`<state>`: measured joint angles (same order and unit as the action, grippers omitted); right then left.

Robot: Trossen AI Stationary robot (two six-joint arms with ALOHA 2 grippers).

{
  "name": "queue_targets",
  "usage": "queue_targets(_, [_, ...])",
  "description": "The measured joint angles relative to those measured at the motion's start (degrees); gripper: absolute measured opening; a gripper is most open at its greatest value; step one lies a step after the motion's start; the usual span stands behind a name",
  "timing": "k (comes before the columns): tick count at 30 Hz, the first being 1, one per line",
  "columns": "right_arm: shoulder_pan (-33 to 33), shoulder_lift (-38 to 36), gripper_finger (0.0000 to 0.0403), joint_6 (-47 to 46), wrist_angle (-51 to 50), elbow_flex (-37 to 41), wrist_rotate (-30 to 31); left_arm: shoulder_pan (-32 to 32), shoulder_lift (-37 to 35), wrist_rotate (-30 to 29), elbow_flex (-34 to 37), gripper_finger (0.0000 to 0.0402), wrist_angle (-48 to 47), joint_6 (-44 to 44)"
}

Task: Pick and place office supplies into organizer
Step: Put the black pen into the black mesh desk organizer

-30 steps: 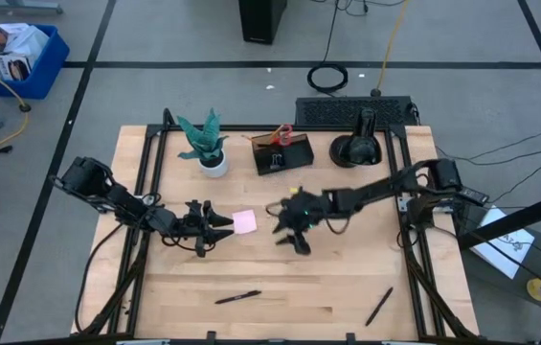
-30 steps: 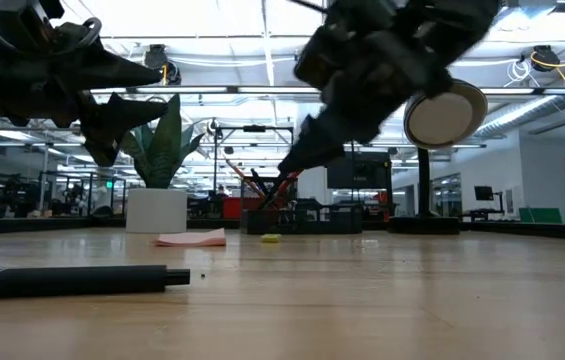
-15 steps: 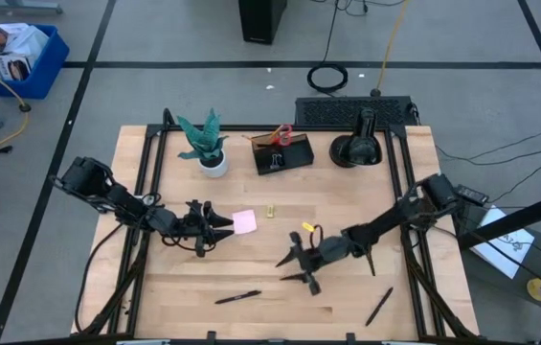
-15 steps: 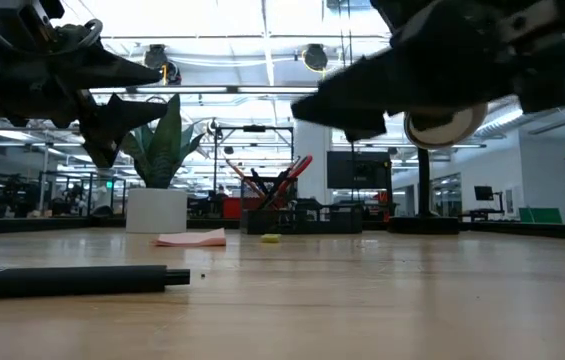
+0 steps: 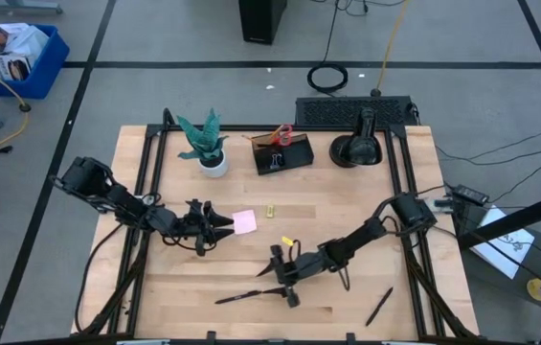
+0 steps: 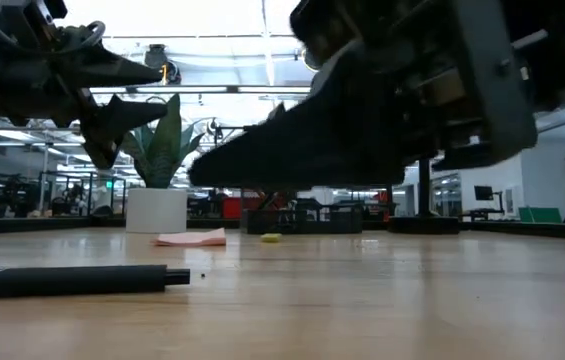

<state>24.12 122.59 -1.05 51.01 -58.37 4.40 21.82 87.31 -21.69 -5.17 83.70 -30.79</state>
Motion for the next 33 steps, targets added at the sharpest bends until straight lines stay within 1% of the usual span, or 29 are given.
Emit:
queue_targets(5, [0.2, 2.4, 0.0240, -4.0, -1.8, -4.0, -0.4, -0.1, 0.0, -0.8, -0.1, 0.0186, 0.0, 0.6])
queue_targets(8, [0.6, 4.0, 0.0239, -5.2, -1.9, -6.6, -1.5, -0.2, 0.0, -0.8, 0.0, 0.0187, 0.0, 0.9])
queue_targets(10, [1.0, 4.1, 0.0235, -5.3, -4.4, -8.0, -1.4, -0.2, 0.0, -0.9, -0.1, 0.0186, -0.1, 0.7])
queue_targets(12, [1.5, 4.0, 0.0233, -5.1, -6.7, -8.8, 0.3, -0.2, 0.0, -0.9, 0.0, 0.0187, 0.0, 0.7])
queue_targets(16, [2.8, 4.3, 0.0234, -3.5, -7.0, -8.8, 5.7, -0.2, 0.0, -0.8, 0.0, 0.0186, -1.1, -0.2])
queue_targets(19, [3.2, 4.2, 0.0240, -2.9, -7.7, -9.1, 8.1, -0.2, 0.0, -0.9, 0.0, 0.0186, -1.9, -0.7])
queue_targets(24, [2.9, 4.2, 0.0246, -5.0, -7.4, -9.0, 5.8, -0.2, 0.0, -1.6, 0.0, 0.0186, -1.6, -0.9])
queue_targets(27, [2.7, 4.2, 0.0246, -7.2, -10.4, -9.0, 5.4, -0.2, 0.0, -1.9, 0.0, 0.0187, -1.2, -1.1])
queue_targets(28, [2.6, 4.2, 0.0246, -7.2, -11.2, -9.0, 4.4, -0.2, 0.0, -1.9, 0.0, 0.0186, -1.2, -1.0])
queue_targets(33, [2.6, 4.2, 0.0247, -5.8, -11.2, -9.0, 4.4, 0.0, 0.0, -1.9, 0.0, 0.0186, -1.3, -1.0])
